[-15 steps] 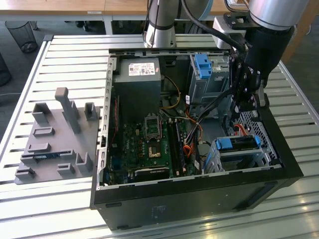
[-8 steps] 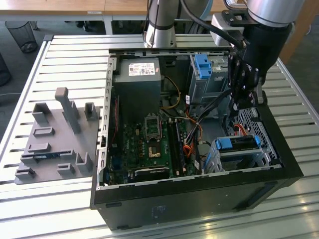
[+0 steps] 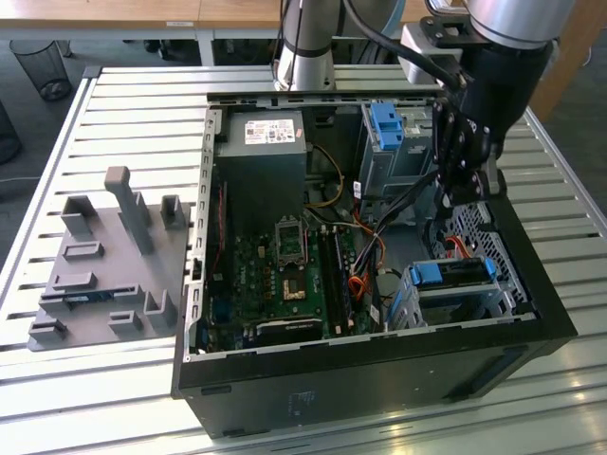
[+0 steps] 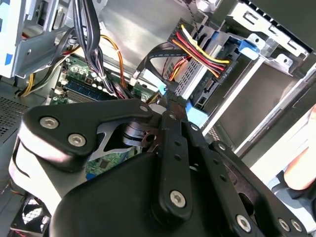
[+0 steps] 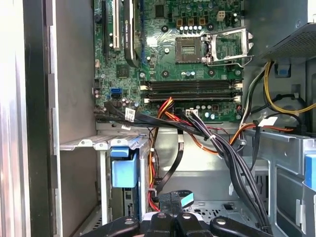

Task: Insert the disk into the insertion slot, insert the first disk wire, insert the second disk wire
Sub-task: 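Insert the second disk wire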

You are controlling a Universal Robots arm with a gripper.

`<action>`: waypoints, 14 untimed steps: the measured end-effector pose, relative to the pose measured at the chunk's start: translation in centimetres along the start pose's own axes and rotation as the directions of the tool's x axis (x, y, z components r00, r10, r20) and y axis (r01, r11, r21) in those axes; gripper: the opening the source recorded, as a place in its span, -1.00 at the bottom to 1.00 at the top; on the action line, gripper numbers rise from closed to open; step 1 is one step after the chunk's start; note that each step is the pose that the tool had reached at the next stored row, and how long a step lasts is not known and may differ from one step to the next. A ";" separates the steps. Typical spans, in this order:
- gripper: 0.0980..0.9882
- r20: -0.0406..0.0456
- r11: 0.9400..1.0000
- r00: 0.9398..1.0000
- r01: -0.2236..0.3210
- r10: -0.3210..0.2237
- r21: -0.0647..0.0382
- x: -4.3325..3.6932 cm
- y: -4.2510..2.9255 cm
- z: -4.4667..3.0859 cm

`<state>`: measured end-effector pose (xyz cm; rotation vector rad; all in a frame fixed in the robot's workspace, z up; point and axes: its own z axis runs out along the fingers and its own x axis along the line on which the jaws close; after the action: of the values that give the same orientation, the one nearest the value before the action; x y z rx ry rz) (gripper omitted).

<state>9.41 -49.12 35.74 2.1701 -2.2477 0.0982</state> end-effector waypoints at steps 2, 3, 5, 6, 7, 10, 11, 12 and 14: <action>-0.96 0.000 1.000 1.000 0.000 0.000 0.000 -0.11 0.00 0.01; -0.83 0.000 1.000 1.000 0.000 0.000 0.000 -0.16 0.00 0.02; -0.83 0.000 1.000 1.000 0.000 0.000 0.000 -0.27 0.01 0.06; -0.83 0.000 1.000 1.000 0.000 0.000 0.000 -0.33 0.01 0.08; -0.81 0.000 1.000 1.000 0.000 0.000 0.000 -0.39 0.02 0.11; -0.67 -0.001 1.000 1.000 0.000 0.000 0.000 -0.50 0.03 0.26; -0.53 -0.001 1.000 1.000 0.000 0.000 0.000 -0.51 0.03 0.32; -0.53 -0.001 1.000 1.000 0.000 0.000 0.000 -0.51 0.03 0.38; -0.53 -0.001 1.000 1.000 0.000 0.000 0.000 -0.52 0.04 0.54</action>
<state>9.41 -48.63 35.17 2.1697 -2.2473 0.0991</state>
